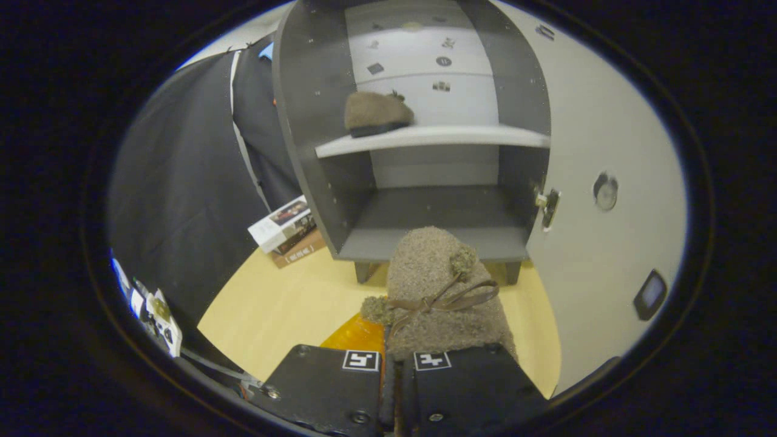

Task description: Open the shoe cabinet door, grab the shoes and put them into the shoe cabinet, then close the shoe cabinet door.

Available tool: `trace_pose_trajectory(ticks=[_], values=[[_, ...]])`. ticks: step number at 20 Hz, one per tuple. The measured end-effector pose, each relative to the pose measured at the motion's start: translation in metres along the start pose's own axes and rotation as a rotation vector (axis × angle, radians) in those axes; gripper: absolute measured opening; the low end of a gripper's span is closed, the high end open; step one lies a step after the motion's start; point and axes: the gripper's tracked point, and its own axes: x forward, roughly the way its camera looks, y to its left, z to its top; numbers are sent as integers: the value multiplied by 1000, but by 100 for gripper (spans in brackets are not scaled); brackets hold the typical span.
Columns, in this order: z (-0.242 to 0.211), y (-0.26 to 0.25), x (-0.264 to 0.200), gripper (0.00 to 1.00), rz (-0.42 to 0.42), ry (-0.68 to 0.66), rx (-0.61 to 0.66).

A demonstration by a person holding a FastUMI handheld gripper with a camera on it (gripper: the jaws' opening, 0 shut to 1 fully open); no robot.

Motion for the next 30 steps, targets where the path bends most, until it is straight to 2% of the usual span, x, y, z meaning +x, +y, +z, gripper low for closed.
trace_pose_trajectory(ticks=[5,8,14,19,23,30], values=[[83,10,-27,8,-22,-148,-33],[131,14,-30,8,-51,-215,-59],[217,24,-23,8,-57,-298,-56],[275,24,11,8,-75,-326,-65],[308,3,53,8,-98,-309,-46],[323,-29,137,8,-124,-235,-18]])
